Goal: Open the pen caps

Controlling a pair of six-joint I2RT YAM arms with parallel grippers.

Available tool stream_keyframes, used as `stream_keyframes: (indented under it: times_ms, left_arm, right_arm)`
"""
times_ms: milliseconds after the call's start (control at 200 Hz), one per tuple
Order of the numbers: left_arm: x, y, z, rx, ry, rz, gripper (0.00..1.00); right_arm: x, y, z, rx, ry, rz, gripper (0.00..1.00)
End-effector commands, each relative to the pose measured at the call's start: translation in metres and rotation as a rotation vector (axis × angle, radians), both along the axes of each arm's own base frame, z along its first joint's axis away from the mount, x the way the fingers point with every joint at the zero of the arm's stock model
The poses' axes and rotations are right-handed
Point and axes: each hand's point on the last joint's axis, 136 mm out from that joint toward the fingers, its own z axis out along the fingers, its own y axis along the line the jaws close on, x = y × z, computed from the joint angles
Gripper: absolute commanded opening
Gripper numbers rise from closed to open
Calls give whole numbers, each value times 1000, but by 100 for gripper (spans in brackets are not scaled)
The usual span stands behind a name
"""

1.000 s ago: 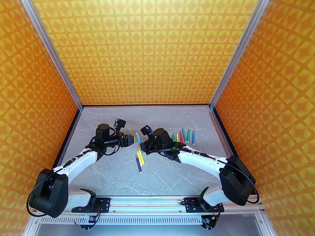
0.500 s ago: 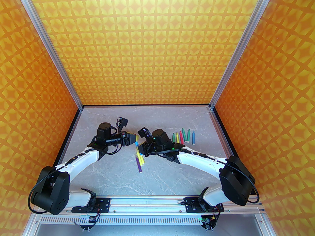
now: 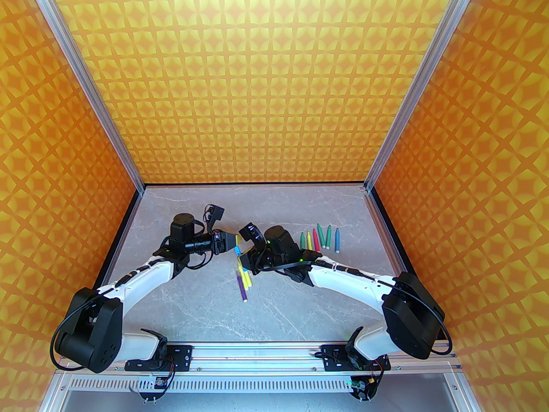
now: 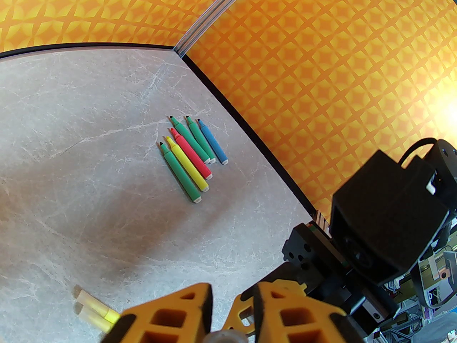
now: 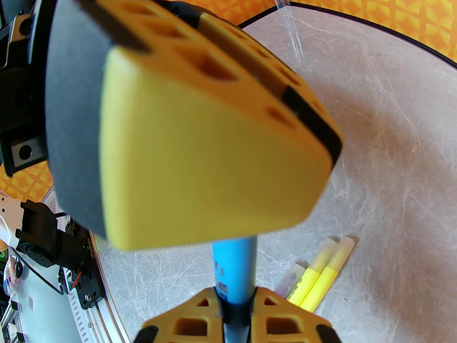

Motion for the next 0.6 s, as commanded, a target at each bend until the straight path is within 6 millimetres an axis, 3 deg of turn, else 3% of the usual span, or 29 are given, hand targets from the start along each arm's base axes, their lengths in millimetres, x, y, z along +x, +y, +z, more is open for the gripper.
stream_keyframes:
  times_ms: [0, 85, 185, 465, 595]
  left_arm:
    - [0, -7, 13, -26, -18, -35, 18]
    - [1, -7, 15, -29, -17, -34, 12]
    - [1, -7, 17, -36, -14, -33, 9]
    - [0, -7, 28, -62, -33, -28, 5]
    - [-1, -7, 32, -73, -46, -27, 4]
  right_arm:
    - [6, -2, 12, 15, -56, -26, 7]
    - [5, 0, 9, 23, -54, -25, 26]
    - [6, 4, 6, 42, -48, -18, 36]
    - [6, 17, -1, 91, -13, 12, 34]
    - [6, 18, -3, 90, -8, 15, 23]
